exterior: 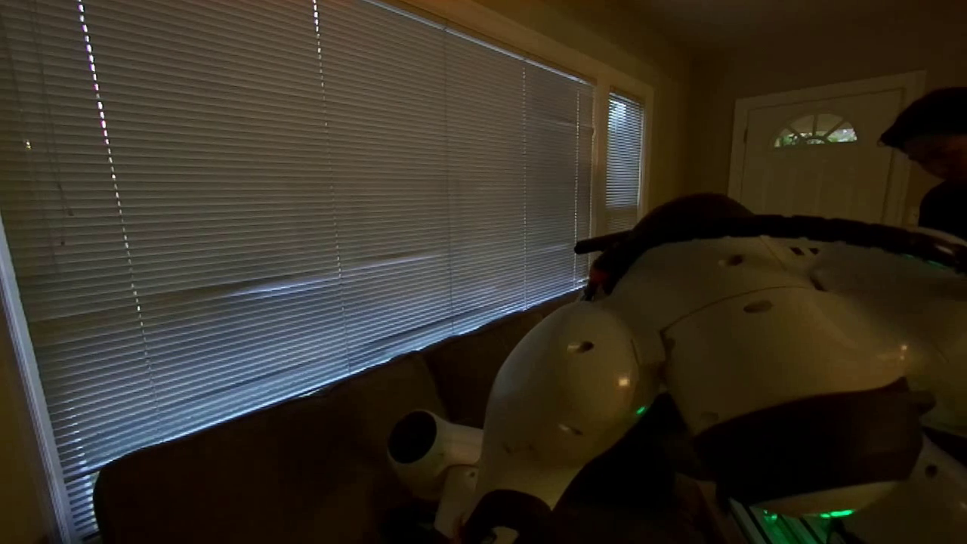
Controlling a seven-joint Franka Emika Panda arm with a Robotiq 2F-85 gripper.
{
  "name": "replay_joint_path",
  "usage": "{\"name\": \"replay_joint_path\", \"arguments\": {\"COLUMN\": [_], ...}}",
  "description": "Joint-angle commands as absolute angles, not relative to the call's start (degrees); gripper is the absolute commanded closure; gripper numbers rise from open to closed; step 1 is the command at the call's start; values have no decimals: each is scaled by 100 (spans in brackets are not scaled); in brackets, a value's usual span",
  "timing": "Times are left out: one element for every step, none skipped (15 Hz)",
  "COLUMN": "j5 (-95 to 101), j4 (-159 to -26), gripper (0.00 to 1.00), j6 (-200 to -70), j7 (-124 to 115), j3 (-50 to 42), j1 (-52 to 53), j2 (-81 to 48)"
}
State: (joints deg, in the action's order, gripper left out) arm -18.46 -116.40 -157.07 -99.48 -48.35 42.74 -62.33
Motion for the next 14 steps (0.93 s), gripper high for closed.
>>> {"name": "replay_joint_path", "arguments": {"j5": [-1570,-1546,-1565,-1570,-1567,-1584,-1585,-1627,-1675,-1700,-1719,-1756,-1780,-1810], "j4": [-11534,-11490,-11464,-11420,-11388,-11375,-11357,-11340,-11323,-11325,-11292,-11294,-11281,-11273], "gripper": [98,98,98,98,98,98,98,98,98,98,98,98,98,98], "j6": [-15883,-15921,-16017,-16090,-16188,-16378,-16511,-16670,-16880,-17038,-17181,-17334,-17457,-17535], "j7": [-10274,-10295,-10332,-10375,-10417,-10480,-10508,-10545,-10594,-10635,-10658,-10658,-10659,-10643], "j3": [-4428,-4318,-4148,-4006,-3876,-3729,-3597,-3451,-3283,-3148,-3018,-2875,-2763,-2648], "j1": [3800,3682,3530,3394,3270,3142,3014,2865,2706,2585,2453,2324,2216,2100], "j2": [-5865,-5828,-5787,-5761,-5746,-5747,-5739,-5712,-5733,-5716,-5735,-5723,-5719,-5675]}}
